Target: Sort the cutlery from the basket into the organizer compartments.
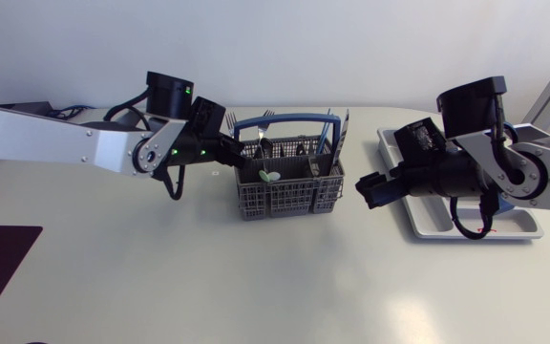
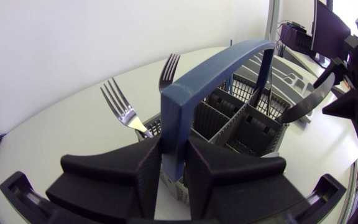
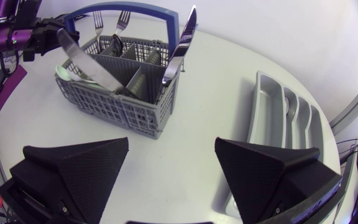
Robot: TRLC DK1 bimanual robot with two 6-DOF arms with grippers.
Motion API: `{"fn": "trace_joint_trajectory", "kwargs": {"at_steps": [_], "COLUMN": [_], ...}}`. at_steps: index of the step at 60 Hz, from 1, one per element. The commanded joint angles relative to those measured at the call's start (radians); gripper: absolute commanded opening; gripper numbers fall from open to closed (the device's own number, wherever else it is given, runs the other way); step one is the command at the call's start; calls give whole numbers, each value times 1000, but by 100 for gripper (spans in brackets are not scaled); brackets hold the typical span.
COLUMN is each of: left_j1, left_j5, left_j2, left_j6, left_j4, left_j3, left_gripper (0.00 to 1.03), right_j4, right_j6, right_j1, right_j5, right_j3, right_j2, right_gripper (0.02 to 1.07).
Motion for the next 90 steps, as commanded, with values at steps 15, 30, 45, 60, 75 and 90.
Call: {"fn": "trace_joint_trajectory", "kwargs": {"at_steps": [15, 30, 45, 60, 75, 90], "left_j1": [45, 36, 85, 125, 89, 89], "left_j5": [91, 90, -7, 90, 96, 101], "left_j2": [-263, -392, -484, -358, -263, -240], "left_j6": [-32, 25, 204, 226, 200, 192], "left_j4": [-57, -161, -317, -321, -301, -270], "left_j3": [-261, -318, -362, -329, -281, -273], "left_gripper": [11, 85, 85, 45, 44, 44], "right_j4": [-36, -47, -45, 7, 33, 34], "right_j6": [-10, -1, 17, 48, 62, 62], "right_j1": [44, 59, 108, 117, 182, 255], "right_j5": [14, 27, 38, 29, 24, 33], "right_j3": [-44, -49, -73, -24, -15, 6], "right_j2": [-82, -93, -56, 100, 105, 117], "right_gripper": [102, 102, 79, 25, 24, 24]}}
